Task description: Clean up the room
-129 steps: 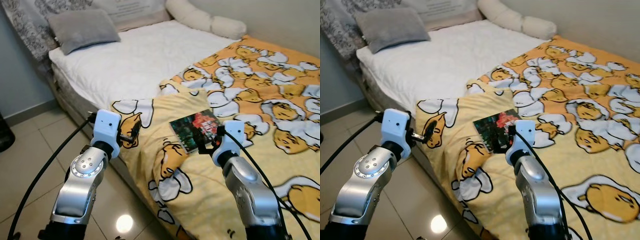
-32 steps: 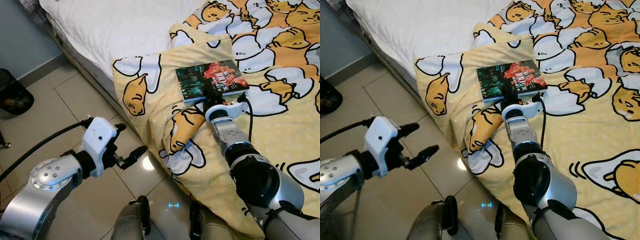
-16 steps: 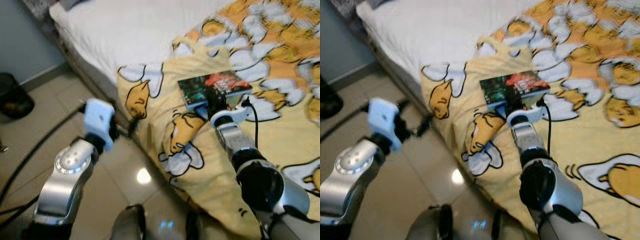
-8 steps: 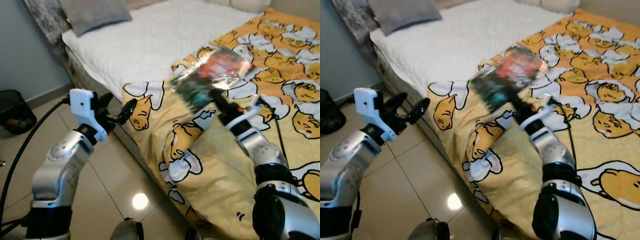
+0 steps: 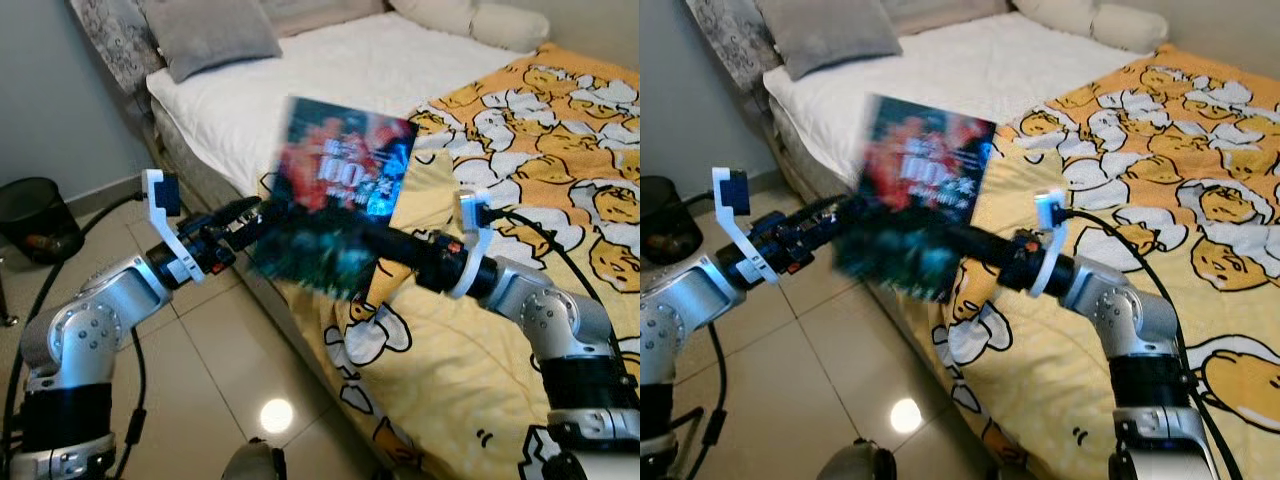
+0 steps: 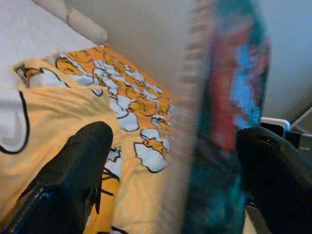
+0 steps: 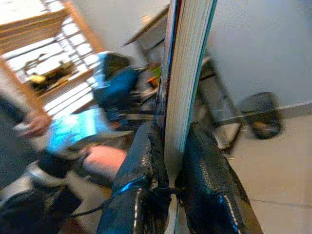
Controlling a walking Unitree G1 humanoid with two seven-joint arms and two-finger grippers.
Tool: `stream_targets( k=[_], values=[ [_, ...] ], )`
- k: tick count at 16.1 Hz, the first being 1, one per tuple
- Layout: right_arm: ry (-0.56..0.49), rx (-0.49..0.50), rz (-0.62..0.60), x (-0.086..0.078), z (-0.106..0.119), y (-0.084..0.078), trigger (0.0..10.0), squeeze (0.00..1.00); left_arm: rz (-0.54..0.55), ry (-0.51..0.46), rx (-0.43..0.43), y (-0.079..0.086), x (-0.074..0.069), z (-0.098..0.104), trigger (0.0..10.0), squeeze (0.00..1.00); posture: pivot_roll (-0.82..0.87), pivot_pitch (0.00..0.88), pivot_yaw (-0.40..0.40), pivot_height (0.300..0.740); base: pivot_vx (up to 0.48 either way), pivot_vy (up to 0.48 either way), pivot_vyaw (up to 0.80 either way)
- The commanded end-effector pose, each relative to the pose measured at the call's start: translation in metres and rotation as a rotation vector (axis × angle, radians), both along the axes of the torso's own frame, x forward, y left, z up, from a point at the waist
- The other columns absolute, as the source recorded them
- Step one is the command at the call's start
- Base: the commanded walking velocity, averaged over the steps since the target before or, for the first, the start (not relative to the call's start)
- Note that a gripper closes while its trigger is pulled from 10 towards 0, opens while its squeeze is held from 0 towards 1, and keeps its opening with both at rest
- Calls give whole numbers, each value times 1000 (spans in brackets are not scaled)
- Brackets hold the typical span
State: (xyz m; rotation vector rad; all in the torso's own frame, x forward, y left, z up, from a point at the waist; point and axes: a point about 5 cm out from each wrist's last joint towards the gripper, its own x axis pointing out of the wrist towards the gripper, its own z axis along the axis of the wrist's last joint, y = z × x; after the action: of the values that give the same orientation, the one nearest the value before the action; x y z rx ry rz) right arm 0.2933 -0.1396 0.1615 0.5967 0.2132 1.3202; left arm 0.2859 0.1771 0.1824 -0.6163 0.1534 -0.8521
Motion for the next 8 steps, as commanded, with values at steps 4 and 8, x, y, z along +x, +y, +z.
stream_targets(
  k=[4, 8],
  values=[
    [-46, 3, 128, -18, 12, 2, 0, 0, -70, 80, -32, -6, 3, -11, 10000, 0, -8, 0, 33, 740, 0, 0, 0],
    [-27, -44, 121, -20, 9, 1, 0, 0, -146, 93, -53, -12, -3, -8, 0, 0, -10, 0, 37, 740, 0, 0, 0]
  ],
)
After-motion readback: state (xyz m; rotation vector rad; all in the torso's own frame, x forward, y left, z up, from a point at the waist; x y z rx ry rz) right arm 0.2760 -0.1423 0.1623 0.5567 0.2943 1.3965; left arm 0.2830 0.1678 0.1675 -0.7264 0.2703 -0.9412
